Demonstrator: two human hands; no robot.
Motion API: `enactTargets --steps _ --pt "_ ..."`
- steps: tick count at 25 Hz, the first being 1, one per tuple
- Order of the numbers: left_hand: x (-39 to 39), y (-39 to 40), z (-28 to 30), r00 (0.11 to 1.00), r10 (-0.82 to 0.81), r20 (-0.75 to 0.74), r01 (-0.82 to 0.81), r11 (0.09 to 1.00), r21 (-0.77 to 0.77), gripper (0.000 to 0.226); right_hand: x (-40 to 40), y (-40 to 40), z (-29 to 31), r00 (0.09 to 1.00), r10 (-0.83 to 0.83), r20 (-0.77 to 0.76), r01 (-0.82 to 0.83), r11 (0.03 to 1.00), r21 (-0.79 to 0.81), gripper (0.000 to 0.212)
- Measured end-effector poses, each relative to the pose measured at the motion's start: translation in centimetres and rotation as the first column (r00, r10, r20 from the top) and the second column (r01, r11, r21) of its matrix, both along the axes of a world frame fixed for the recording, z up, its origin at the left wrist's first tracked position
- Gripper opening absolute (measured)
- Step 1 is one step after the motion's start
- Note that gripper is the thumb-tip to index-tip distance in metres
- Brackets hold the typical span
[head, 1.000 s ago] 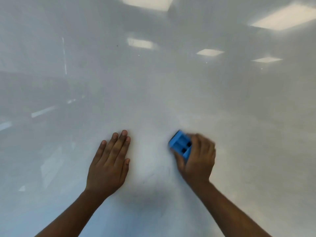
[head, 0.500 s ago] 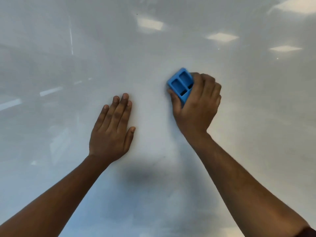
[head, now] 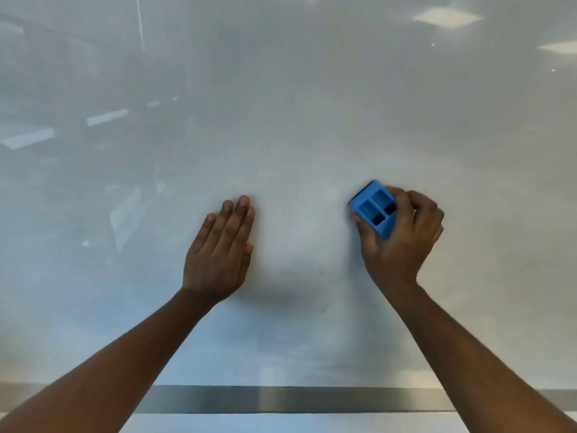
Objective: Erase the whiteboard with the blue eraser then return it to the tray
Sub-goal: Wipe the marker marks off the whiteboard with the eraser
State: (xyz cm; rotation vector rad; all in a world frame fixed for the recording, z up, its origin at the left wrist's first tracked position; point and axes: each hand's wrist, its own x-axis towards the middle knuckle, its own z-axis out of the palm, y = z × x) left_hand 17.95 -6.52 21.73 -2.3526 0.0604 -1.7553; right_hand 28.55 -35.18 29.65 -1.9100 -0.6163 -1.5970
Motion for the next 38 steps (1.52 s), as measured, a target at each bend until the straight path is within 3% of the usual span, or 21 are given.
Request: enactTargets --steps 1,3,6,8,10,11,14,16,18,20,21,23,26,28,30,33,35,38 --pt "0.3 0.0 -0.2 1.0 0.004 0.014 -0.004 1.0 -0.003 0.068 0.1 1.5 1.7 1.0 0.003 -0.008 -0.002 0.995 0.098 0.058" --pt "0.7 0.2 -1.0 0.999 -0.005 0.037 0.005 1.0 0.018 0.065 -0.4 5.0 1.0 0.998 -0.009 0.065 0.005 0.998 0.066 0.058" --pt "0.6 0.7 -0.8 0.999 -0.017 0.043 0.016 1.0 0.025 0.068 -3.0 7.3 -8.3 0.986 0.073 0.15 -0.017 0.937 -0.348 0.048" --pt "0.3 0.6 -0.9 0.999 -0.03 0.032 0.029 0.999 0.024 0.068 -4.0 5.3 -14.1 0.976 0.143 0.162 -0.01 0.778 -0.628 0.042" --pt "0.1 0.3 -1.1 1.0 -0.009 0.018 0.009 1.0 -0.004 0.066 -3.7 2.1 -15.7 0.971 0.183 0.153 0.003 0.632 -0.775 0.042" --pt "0.0 0.2 -1.4 1.0 -0.011 0.004 0.012 0.999 -0.03 0.065 -3.2 0.5 -15.0 0.975 0.18 0.129 -0.014 0.629 -0.777 0.043" --pt "-0.4 -0.3 -3.5 0.999 -0.014 -0.037 0.011 0.998 -0.056 0.065 -0.9 -1.9 -9.3 0.99 0.08 0.116 -0.003 0.836 -0.549 0.048" --pt "0.0 -0.9 -4.9 0.999 -0.01 -0.041 0.006 0.996 -0.084 0.065 0.0 0.0 -5.1 0.994 0.028 0.101 0.007 0.943 -0.333 0.049" --pt "0.0 -0.9 -6.2 1.0 -0.023 -0.003 0.023 0.996 -0.089 0.064 -1.1 4.1 -4.6 0.991 0.07 0.118 -0.042 0.973 -0.225 0.045" --pt "-0.1 -0.1 -6.9 1.0 0.003 0.0 -0.003 0.999 -0.034 0.062 -2.9 7.0 -8.7 0.966 0.139 0.217 -0.045 0.92 -0.39 0.039" --pt "0.0 0.3 -7.1 1.0 -0.001 -0.004 0.001 1.0 -0.003 0.061 -3.7 7.6 -11.9 0.953 0.199 0.229 -0.051 0.848 -0.527 0.036" --pt "-0.4 1.0 -7.8 1.0 -0.01 -0.022 0.011 1.0 0.027 0.061 -4.7 6.6 -18.5 0.937 0.315 0.149 -0.093 0.639 -0.764 0.03" --pt "-0.9 1.5 -8.0 0.999 0.018 -0.05 -0.015 0.998 0.065 0.062 -4.3 2.6 -23.0 0.958 0.285 0.026 -0.103 0.429 -0.897 0.03" --pt "-1.2 1.8 -8.2 0.998 0.012 -0.056 -0.007 0.996 0.086 0.061 -2.8 -0.6 -22.7 0.967 0.254 0.009 -0.11 0.449 -0.887 0.032" --pt "-1.3 1.9 -8.7 0.998 0.046 -0.034 -0.042 0.993 0.111 0.061 -1.2 -1.9 -20.2 0.975 0.217 0.048 -0.099 0.619 -0.78 0.043" --pt "-0.9 1.6 -8.8 0.999 0.038 -0.009 -0.037 0.997 0.07 0.06 -1.5 2.7 -16.8 0.988 0.155 0.026 -0.117 0.839 -0.531 0.049" --pt "-0.9 1.6 -9.1 0.999 0.032 -0.007 -0.031 0.997 0.071 0.06 -3.6 6.3 -18.1 0.98 0.194 0.035 -0.148 0.84 -0.522 0.047" --pt "-1.0 1.6 -9.1 0.999 0.033 -0.012 -0.032 0.997 0.072 0.06 -5.2 8.5 -22.7 0.953 0.303 0.013 -0.208 0.683 -0.7 0.032"
